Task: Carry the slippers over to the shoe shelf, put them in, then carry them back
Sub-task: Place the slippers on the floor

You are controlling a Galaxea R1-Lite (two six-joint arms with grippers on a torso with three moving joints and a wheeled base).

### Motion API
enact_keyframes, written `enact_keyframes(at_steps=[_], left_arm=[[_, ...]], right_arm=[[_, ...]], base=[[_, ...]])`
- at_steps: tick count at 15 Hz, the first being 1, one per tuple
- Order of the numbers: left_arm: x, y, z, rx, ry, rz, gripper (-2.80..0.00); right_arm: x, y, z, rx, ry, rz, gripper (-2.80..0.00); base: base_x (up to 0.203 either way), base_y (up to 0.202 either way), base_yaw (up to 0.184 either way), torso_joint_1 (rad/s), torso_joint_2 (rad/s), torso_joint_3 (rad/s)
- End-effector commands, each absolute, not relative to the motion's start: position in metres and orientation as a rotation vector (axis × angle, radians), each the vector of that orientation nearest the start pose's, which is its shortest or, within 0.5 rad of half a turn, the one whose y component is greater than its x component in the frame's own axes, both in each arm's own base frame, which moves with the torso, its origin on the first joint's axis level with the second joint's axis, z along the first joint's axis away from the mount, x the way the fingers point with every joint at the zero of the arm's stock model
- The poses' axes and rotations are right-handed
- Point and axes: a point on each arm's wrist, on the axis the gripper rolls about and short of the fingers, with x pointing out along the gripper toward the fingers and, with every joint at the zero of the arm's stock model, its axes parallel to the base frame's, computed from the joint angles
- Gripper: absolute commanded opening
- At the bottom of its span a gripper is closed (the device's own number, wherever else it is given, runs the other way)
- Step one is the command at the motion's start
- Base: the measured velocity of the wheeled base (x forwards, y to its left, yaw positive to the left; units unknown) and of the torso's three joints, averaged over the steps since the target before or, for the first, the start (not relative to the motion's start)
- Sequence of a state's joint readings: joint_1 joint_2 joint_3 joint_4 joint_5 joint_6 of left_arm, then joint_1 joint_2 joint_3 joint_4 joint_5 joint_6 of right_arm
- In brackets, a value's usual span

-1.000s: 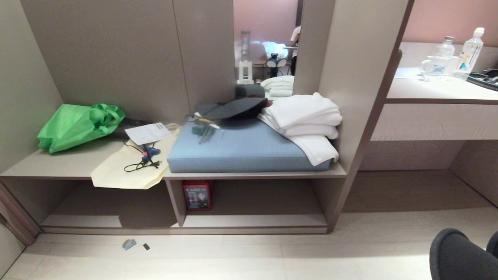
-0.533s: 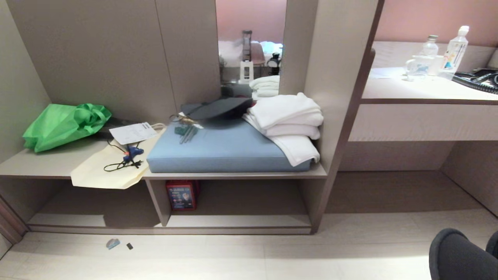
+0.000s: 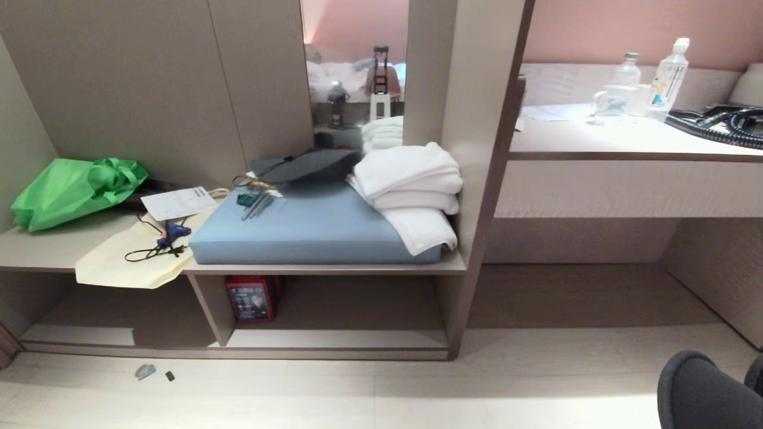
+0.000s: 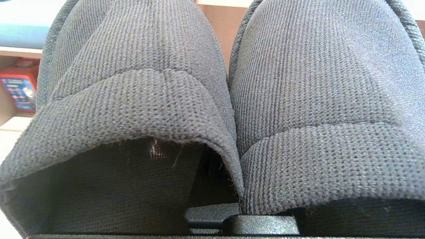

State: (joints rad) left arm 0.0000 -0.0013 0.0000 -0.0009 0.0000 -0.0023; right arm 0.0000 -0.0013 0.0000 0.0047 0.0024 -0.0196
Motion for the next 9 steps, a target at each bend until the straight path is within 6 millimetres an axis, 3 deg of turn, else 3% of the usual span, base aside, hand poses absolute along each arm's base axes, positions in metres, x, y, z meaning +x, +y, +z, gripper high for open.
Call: enact_keyframes(at_steps=[1, 9], left_arm=[[-0.0228, 0.0000, 0.0756, -0.003, -0.002, 0.000, -2.80], [-0.0229, 0.0000, 0.0756, -0.003, -0.003, 0.000, -2.80]], right_arm=[[-0.0227, 0.0001, 0.0746, -0.021, 0.006, 0.003, -2.80], [-0.0228, 0.0001, 0.0749, -0.021, 0.005, 0.003, -2.80]], base=[[0.000, -0.195, 0.003, 0.002, 0.00, 0.000], [0.000, -0.196, 0.001, 0.005, 0.00, 0.000]])
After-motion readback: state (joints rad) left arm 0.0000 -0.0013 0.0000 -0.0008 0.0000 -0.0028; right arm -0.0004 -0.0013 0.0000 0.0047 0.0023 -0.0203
